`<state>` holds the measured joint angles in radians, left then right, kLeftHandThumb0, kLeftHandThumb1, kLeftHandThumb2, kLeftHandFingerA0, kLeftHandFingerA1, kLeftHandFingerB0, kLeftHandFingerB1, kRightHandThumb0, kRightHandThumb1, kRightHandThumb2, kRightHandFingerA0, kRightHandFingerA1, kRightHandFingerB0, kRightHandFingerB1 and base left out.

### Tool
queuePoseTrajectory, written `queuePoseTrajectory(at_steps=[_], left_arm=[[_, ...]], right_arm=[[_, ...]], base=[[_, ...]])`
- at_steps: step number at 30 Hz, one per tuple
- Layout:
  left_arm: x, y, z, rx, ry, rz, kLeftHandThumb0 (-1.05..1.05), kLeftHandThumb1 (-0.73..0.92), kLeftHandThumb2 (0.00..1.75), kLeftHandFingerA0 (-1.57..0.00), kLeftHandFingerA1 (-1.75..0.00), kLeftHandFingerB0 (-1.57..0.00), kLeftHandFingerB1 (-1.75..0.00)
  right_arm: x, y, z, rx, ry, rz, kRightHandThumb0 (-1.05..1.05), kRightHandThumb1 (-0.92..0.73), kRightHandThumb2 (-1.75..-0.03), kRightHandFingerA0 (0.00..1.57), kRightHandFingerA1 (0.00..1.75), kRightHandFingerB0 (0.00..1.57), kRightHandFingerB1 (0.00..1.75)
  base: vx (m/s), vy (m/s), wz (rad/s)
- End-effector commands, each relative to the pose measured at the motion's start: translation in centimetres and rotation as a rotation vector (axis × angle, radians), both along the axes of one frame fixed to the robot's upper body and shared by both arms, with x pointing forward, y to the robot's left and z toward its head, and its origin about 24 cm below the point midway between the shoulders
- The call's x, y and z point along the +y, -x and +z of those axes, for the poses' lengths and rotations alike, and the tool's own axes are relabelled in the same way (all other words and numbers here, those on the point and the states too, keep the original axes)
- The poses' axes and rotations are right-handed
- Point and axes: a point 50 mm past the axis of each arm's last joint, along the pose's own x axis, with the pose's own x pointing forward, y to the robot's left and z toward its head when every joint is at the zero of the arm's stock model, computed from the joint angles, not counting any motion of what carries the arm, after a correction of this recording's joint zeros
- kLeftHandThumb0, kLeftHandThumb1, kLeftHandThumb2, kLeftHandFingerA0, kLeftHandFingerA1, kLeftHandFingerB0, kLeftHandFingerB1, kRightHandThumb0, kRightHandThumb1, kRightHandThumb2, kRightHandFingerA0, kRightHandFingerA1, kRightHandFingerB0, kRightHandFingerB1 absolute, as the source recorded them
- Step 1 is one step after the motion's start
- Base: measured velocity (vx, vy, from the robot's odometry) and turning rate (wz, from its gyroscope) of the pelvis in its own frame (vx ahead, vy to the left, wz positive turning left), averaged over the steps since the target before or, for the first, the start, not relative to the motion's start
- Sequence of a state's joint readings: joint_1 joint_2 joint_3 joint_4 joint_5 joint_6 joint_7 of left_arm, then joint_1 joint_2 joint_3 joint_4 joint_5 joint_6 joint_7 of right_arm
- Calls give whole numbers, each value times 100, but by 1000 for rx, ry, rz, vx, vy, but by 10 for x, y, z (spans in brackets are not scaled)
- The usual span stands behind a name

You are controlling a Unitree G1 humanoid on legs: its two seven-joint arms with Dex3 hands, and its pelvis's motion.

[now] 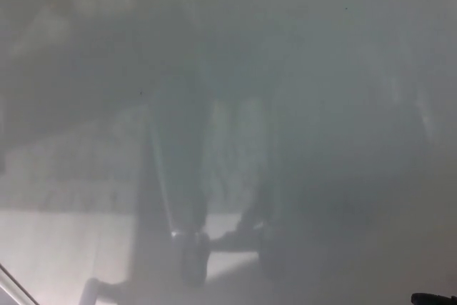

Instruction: A white board is being place on the right hand side and parallel to the robot and the robot uses its left hand to grab on the leftside of the whiteboard and drag the whiteboard from the right hand side to the left hand side

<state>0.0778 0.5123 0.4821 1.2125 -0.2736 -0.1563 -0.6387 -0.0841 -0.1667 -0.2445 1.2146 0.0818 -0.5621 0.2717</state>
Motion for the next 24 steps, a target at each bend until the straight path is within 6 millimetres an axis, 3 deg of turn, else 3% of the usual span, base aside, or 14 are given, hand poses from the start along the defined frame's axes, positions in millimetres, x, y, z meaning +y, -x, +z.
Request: queuePoseTrajectory(at_steps=[1, 4, 5, 10, 11, 12, 13, 14, 15, 16, 20, 21, 23, 24], left_arm=[[-1, 0, -3, 80, -96, -45, -20, 75, 62, -32, -35, -13, -28], [-3, 1, -5, 134, -160, -101, -24, 73, 66, -25, -34, -14, -30], [-3, 1, -6, 133, -159, -104, -22, 72, 65, -28, -35, -14, -30], [-4, 2, -7, 138, -159, -98, -19, 77, 63, -35, -35, -14, -28], [-5, 3, -7, 142, -165, -101, -18, 77, 63, -37, -36, -14, -28], [-5, 3, -8, 146, -172, -105, -16, 59, 96, -29, -54, -3, -41], [-5, 3, -8, 150, -180, -107, -16, 59, 96, -29, -54, -3, -41], [-6, 3, -8, 147, -181, -108, -19, 76, 62, -36, -35, -15, -28], [-6, 3, -8, 149, -186, -112, -24, 70, 66, -30, -36, -14, -31], [-6, 3, -8, 148, -187, -116, -24, 71, 65, -30, -35, -14, -30], [-7, 2, -9, 144, -186, -115, -25, 71, 65, -30, -35, -15, -31], [-7, 2, -9, 144, -186, -113, -24, 74, 67, -25, -34, -14, -30], [-7, 1, -9, 147, -183, -106, -23, 73, 66, -27, -35, -14, -30], [-7, 0, -9, 144, -185, -107, -16, 59, 96, -29, -54, -3, -42]], right_arm=[[-8, 6, 0, 22, -6, -15, -54, -54, -92, 86, 70, 58, 60], [-8, 8, -2, 28, -18, -18, -52, -54, -92, 86, 71, 59, 61], [-8, 9, -2, 27, -15, -17, -49, -64, -60, 97, 61, 68, 47], [-8, 10, -2, 26, -14, -21, -47, -65, -60, 97, 63, 67, 47], [-8, 11, -3, 32, -19, -23, -46, -52, -93, 85, 73, 59, 62], [-8, 12, -3, 34, -21, -23, -47, -65, -59, 96, 63, 68, 47], [-8, 12, -3, 32, -20, -21, -47, -65, -59, 96, 63, 68, 47], [-8, 13, -3, 31, -22, -20, -46, -64, -60, 98, 62, 69, 48], [-8, 13, -3, 31, -15, -15, -46, -65, -60, 96, 63, 68, 48], [-8, 13, -3, 32, -11, -13, -46, -53, -93, 85, 73, 60, 63], [-9, 12, -3, 36, -11, -20, -48, -52, -92, 85, 73, 60, 63], [-9, 11, -2, 32, -3, -18, -47, -64, -59, 96, 63, 69, 48], [-9, 12, -3, 33, -16, -21, -46, -64, -59, 96, 63, 69, 48], [-9, 11, -2, 32, -13, -21, -46, -64, -59, 95, 64, 69, 49]], base=[[0, 0, 0], [0, 0, 0], [0, 0, 0], [0, 0, 0], [0, 0, 0], [0, 0, 0], [0, 0, 0], [0, 0, 0], [0, 0, 0], [0, 0, 0], [0, 0, 0], [0, 0, 0], [0, 0, 0], [0, 0, 0]])
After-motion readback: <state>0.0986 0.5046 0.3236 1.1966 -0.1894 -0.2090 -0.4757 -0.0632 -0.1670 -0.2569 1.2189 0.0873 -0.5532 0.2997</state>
